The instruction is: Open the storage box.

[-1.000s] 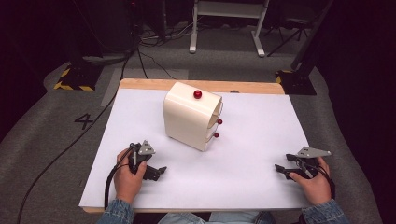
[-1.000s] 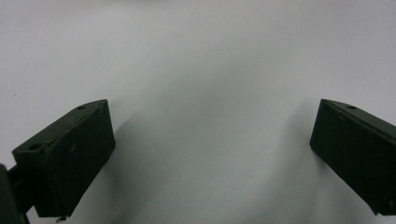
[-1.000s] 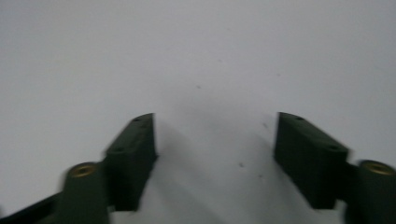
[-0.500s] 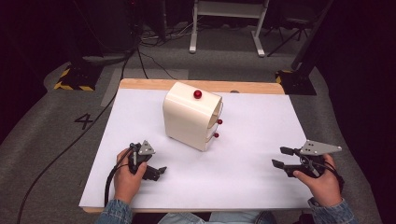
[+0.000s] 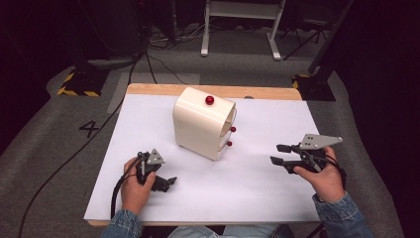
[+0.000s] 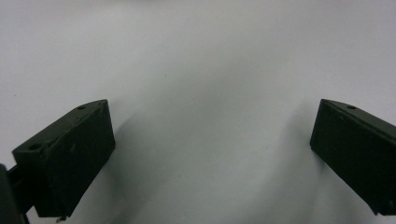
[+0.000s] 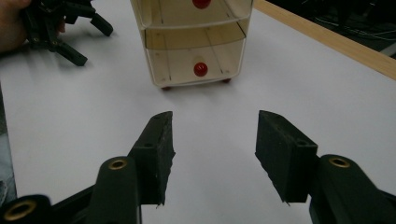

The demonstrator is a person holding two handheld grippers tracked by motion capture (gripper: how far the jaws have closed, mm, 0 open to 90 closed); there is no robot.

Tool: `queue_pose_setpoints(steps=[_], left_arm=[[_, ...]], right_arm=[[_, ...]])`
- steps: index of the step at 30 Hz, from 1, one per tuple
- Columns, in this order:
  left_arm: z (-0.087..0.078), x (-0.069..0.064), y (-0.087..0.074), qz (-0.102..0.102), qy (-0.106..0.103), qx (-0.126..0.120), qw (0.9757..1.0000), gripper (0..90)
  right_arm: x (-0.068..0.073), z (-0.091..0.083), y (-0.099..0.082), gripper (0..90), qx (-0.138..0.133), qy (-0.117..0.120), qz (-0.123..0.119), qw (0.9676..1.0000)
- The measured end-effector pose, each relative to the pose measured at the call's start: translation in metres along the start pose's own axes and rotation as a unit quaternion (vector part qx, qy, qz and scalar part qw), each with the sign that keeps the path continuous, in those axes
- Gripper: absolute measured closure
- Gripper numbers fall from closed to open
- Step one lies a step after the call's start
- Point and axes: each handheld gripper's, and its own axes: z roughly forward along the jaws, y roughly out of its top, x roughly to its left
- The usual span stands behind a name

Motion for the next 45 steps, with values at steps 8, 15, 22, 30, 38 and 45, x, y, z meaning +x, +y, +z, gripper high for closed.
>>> queue_pose_setpoints(steps=[8, 15, 22, 30, 38, 45], left_arm=[[0.0, 0.0, 0.0, -0.002, -0.002, 0.001, 1.0, 0.0], [0.0, 0.0, 0.0, -0.002, -0.001, 0.001, 1.0, 0.0], [0.0, 0.0, 0.0, 0.0, 0.0, 0.001, 1.0, 0.0], [0.0, 0.001, 0.0, -0.003, -0.004, 0.0, 1.0, 0.0], [0.0, 0.001, 0.0, -0.004, -0.003, 0.0, 1.0, 0.0], [0.0, 0.001, 0.0, -0.005, -0.005, 0.0, 1.0, 0.0]], right_arm=[[-0.007, 0.03, 0.014, 47.1, -0.014, 0.013, -0.007, 0.9998], [-0.012, 0.054, 0.023, 50.8, -0.013, 0.028, 0.001, 0.9995], [-0.019, 0.079, 0.026, 55.5, -0.01, 0.037, -0.015, 0.9992], [-0.023, 0.108, 0.023, 57.3, -0.015, 0.043, -0.045, 0.9979], [-0.025, 0.128, 0.017, 61.9, -0.004, 0.069, -0.024, 0.9973], [-0.024, 0.142, 0.013, 68.6, -0.017, 0.094, -0.021, 0.9952]])
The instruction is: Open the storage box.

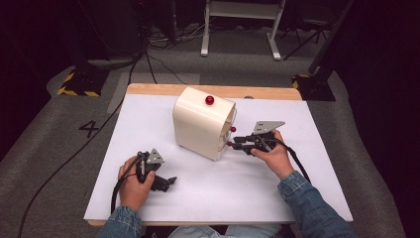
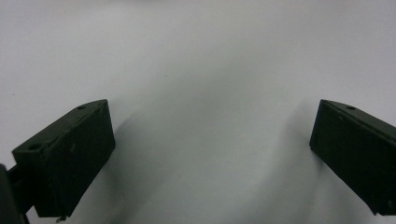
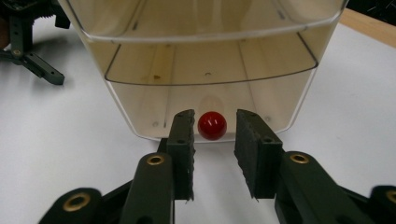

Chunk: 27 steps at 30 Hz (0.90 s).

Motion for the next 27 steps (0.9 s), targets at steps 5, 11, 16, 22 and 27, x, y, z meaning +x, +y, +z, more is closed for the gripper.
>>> queue_pose_setpoints(steps=[5, 11, 16, 22, 27], left_arm=[[0.0, 0.0, 0.0, 0.001, 0.001, 0.0, 1.0, 0.0], [0.0, 0.0, 0.0, 0.003, 0.003, 0.0, 1.0, 0.0], [0.0, 0.0, 0.0, 0.004, 0.003, 0.0, 1.0, 0.0], [0.0, 0.0, 0.0, 0.003, 0.002, 0.0, 1.0, 0.0], [0.0, 0.0, 0.0, 0.001, 0.001, 0.0, 1.0, 0.0]], right_arm=[[-0.001, 0.009, -0.005, 70.4, 0.001, 0.009, 0.005, 0.9999], [-0.001, 0.015, -0.007, 72.6, -0.003, 0.009, 0.009, 0.9999], [-0.003, 0.015, -0.008, 74.1, -0.006, 0.012, 0.016, 0.9998], [-0.002, 0.013, -0.008, 74.2, -0.002, 0.008, 0.016, 0.9998], [0.0, 0.002, -0.01, 74.2, 0.0, 0.003, 0.015, 0.9999]])
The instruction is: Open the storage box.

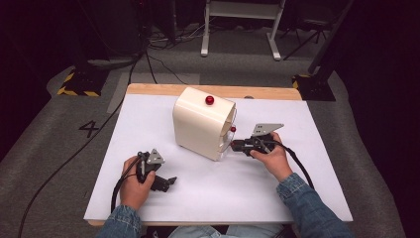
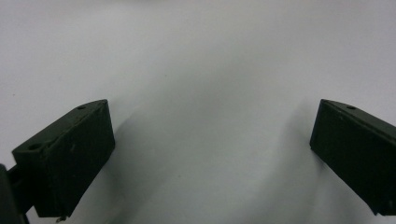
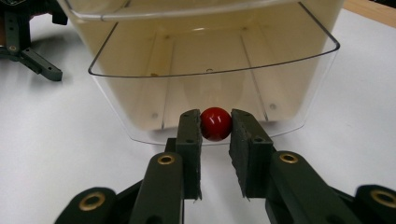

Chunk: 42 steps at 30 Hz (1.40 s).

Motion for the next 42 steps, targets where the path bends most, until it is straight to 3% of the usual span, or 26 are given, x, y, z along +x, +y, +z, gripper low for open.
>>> queue_pose_setpoints(steps=[20, 26, 40, 42], left_arm=[[0.0, 0.0, 0.0, 0.001, 0.001, 0.001, 1.0, 0.0], [0.0, 0.0, 0.0, 0.001, 0.0, 0.001, 1.0, 0.0], [0.0, 0.0, 0.0, 0.001, 0.0, 0.001, 1.0, 0.0], [0.0, 0.0, 0.0, 0.0, 0.0, 0.001, 1.0, 0.0]], right_arm=[[0.014, -0.071, -0.026, 74.2, 0.005, -0.033, 0.001, 0.9995], [0.012, -0.074, -0.035, 74.1, 0.008, -0.031, 0.011, 0.9994], [0.004, -0.064, -0.056, 73.7, 0.046, -0.037, 0.028, 0.9978], [0.003, -0.062, -0.058, 67.0, 0.049, -0.042, 0.033, 0.9973]])
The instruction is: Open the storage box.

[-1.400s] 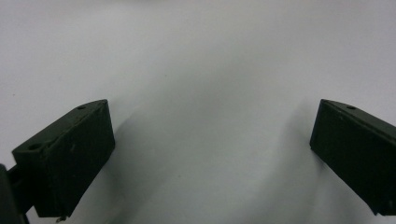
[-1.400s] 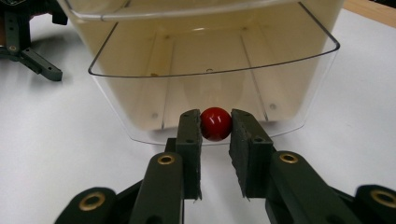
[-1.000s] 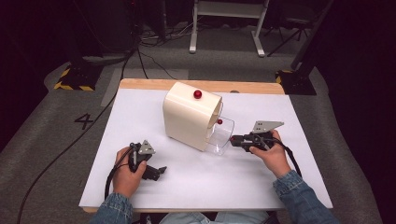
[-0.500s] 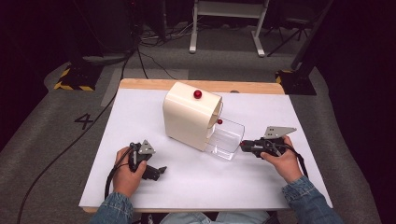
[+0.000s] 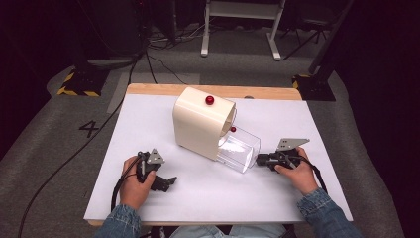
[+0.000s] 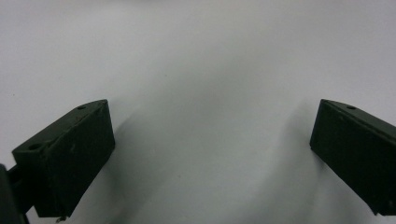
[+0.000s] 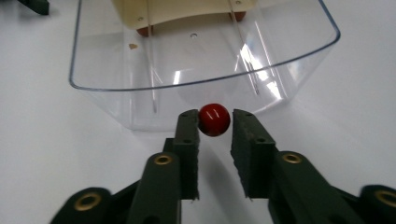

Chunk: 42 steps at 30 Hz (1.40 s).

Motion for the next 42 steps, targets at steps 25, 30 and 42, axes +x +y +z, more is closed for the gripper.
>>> queue_pose_setpoints(steps=[25, 30, 42], left_arm=[[0.0, 0.0, 0.0, 0.001, 0.0, 0.002, 1.0, 0.0], [0.0, 0.0, 0.0, 0.002, 0.001, 0.0, 1.0, 0.0], [0.0, -0.001, -0.001, 0.004, 0.004, -0.004, 1.0, 0.0]], right_arm=[[0.011, -0.051, 0.031, 58.2, -0.063, -0.032, -0.002, 0.9975], [0.017, -0.054, 0.059, 58.0, -0.08, -0.024, -0.021, 0.9963], [0.017, -0.016, 0.103, 62.6, -0.087, 0.003, -0.044, 0.9952]])
